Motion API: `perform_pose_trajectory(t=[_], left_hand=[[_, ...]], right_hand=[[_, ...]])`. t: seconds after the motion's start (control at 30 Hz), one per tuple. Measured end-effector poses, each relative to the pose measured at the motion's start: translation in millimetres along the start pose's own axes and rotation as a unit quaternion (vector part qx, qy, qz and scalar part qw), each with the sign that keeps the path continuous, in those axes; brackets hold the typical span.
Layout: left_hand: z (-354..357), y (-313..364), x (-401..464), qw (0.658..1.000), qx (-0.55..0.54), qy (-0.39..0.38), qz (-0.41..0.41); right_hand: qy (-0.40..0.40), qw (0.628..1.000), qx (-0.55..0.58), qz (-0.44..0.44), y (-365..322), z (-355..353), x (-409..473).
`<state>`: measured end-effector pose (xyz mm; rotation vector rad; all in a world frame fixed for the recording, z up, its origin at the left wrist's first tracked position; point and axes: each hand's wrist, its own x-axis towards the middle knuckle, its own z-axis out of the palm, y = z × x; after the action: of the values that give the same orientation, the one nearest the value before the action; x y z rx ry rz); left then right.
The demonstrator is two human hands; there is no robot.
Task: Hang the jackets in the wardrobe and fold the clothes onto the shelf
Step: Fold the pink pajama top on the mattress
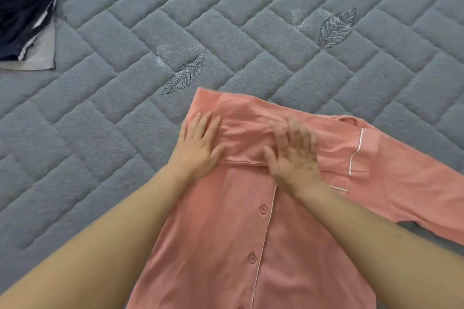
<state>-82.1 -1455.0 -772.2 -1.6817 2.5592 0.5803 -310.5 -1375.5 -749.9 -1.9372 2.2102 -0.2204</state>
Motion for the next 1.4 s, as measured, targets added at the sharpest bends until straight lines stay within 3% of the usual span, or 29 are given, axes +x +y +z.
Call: perform_pose_trajectory(t=[0.07, 0.17, 0.3, 0.47, 0.57, 0.7, 0.9, 1.0, 1.13, 1.27, 1.4], left_hand=[[14.1, -16.7, -16.1, 0.993, 0.033, -0.106, -0.046], [13.1, -18.9, -15.9, 0.983, 0.096, -0.135, -0.083], [2.5, 42.0, -7.3, 0.983, 0.173, -0.05, -0.039], [20.9, 176.0, 1.8, 0.996, 0.063, -0.055, 0.014], [40.6, 244.7, -3.0, 0.991, 0.071, -0.057, 0.094], [70.5, 323.2, -17.8, 0.965, 0.126, -0.127, 0.193], [108.7, 436.5, -41.9, 0.928, 0.154, -0.146, 0.306], [124.9, 479.2, -48.0, 0.914, 0.17, -0.138, 0.34], [149.3, 530.4, -50.0, 0.896, 0.189, -0.104, 0.389], [169.0, 566.4, -53.3, 0.864, 0.217, -0.099, 0.443], [173.7, 571.3, -48.7, 0.867, 0.225, -0.098, 0.433]], right_hand=[[-0.092, 0.989, 0.021, 0.115, 28.6, 2.7, -1.0], [-0.198, 0.968, 0.004, 0.153, 64.0, 6.7, -8.9], [-0.192, 0.973, 0.024, 0.125, 92.5, -5.8, -27.3], [-0.176, 0.971, 0.04, 0.155, 145.8, -31.8, -67.4], [-0.145, 0.963, 0.025, 0.225, 197.6, -47.8, -101.6], [-0.089, 0.912, 0.038, 0.399, 285.9, -65.6, -166.0], [-0.015, 0.749, 0.135, 0.648, 411.8, -91.2, -262.1], [0.009, 0.692, 0.171, 0.701, 449.8, -99.6, -280.3], [0.03, 0.699, 0.239, 0.673, 485.5, -105.1, -283.2], [0.059, 0.654, 0.333, 0.676, 501.2, -103.9, -290.8], [0.026, 0.656, 0.371, 0.656, 502.0, -100.4, -298.4]])
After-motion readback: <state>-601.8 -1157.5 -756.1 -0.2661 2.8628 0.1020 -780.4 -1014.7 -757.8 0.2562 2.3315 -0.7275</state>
